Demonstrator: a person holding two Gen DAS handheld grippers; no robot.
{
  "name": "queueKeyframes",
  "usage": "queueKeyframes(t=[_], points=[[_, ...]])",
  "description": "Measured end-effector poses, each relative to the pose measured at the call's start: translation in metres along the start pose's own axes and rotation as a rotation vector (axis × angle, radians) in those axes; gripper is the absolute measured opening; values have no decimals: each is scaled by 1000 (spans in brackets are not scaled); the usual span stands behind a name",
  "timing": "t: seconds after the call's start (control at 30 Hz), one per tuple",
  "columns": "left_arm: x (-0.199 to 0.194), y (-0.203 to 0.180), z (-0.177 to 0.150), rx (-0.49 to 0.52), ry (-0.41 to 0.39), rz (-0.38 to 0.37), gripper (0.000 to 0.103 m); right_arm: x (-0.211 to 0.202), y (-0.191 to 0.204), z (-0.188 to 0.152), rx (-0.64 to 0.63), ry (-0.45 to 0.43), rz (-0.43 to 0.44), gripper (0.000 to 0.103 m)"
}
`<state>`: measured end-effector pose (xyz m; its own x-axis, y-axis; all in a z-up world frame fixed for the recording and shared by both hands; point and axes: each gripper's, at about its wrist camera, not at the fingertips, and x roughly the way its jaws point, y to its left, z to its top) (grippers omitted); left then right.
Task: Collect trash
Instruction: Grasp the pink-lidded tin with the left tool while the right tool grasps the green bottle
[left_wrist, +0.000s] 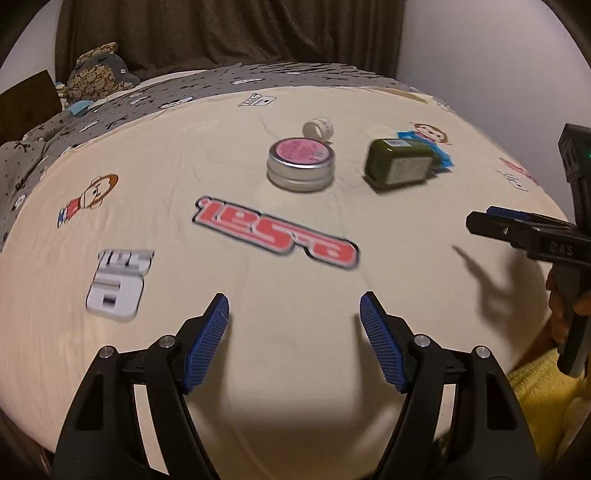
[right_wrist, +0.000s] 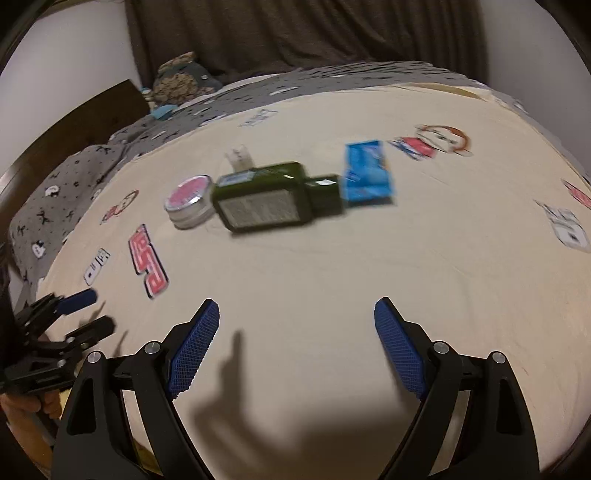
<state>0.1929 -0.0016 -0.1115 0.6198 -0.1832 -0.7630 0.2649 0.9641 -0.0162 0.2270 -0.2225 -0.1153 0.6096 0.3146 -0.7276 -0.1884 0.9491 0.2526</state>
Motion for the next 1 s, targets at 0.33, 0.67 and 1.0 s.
queueKeyframes(t=[0.33,0.67,1.0], points=[[31,15,32,52,20,39,77,53,21,39,-45,47,-2,100],[46,21,50,54,12,21,77,88,24,69,-57,57,-59,100],[68,13,75,72,10,2,77,101,15,91,-84,66,-72,82]])
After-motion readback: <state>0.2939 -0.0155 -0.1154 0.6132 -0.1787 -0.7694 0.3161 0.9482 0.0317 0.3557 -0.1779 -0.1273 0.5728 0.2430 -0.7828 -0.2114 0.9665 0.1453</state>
